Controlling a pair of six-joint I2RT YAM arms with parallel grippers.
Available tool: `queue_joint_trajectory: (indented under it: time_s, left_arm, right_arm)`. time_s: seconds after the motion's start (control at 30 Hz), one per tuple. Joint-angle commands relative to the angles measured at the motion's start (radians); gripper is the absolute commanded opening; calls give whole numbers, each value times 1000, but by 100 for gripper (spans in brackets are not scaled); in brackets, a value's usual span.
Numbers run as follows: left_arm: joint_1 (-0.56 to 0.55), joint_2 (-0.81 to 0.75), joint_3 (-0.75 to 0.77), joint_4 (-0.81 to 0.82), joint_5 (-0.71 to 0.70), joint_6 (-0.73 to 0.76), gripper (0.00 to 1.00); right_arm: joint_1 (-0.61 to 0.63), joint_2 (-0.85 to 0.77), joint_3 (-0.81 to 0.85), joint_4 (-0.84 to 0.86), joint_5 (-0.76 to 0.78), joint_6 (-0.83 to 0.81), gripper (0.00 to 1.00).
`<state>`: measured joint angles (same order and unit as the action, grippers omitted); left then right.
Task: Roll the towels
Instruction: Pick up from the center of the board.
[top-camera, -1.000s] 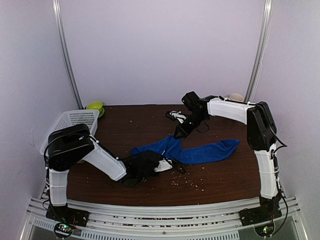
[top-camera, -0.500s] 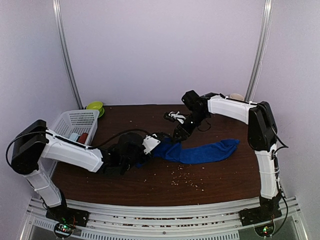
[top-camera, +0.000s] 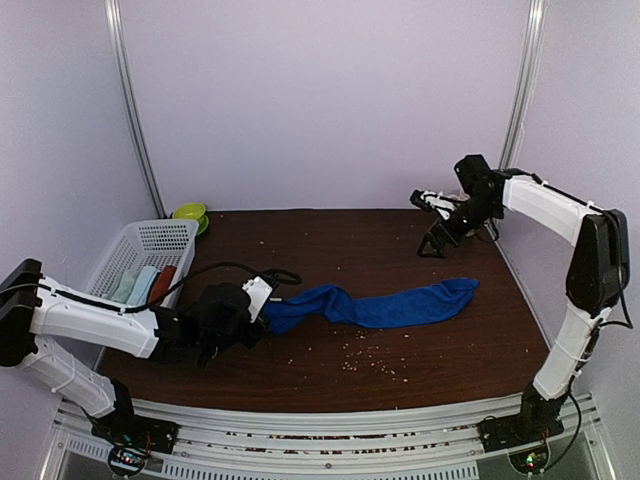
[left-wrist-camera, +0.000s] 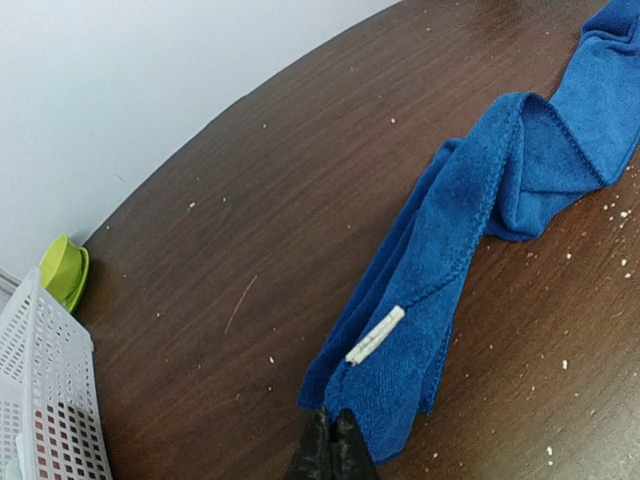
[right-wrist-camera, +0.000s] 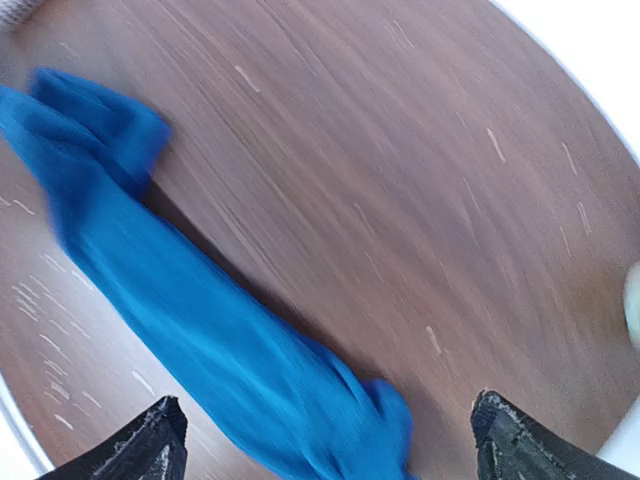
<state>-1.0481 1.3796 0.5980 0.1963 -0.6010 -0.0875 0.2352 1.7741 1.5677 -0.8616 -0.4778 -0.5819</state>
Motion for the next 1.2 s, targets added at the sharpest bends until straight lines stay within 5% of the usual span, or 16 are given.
queue_joint_trajectory:
  time_s: [0.0, 0.17, 0.5, 0.73, 1.17]
  left_arm:
    - [5, -27, -26, -25, -16, -81, 0]
    - [22, -48, -60, -31, -47, -123, 0]
    - [56, -120, -123, 0, -14, -141, 0]
    - [56, -96, -119, 18, 0, -137, 0]
    - [55, -58, -107, 26, 3, -132, 0]
  right_arm:
    - [-68, -112, -241, 142, 206, -100, 100]
    - [-179, -152, -383, 151, 238, -166, 100]
    - [-433, 24, -299, -16, 0, -151, 88]
    - [-450, 159, -255, -34, -78, -126, 71]
    - [-423, 286, -175, -67, -184, -112, 57]
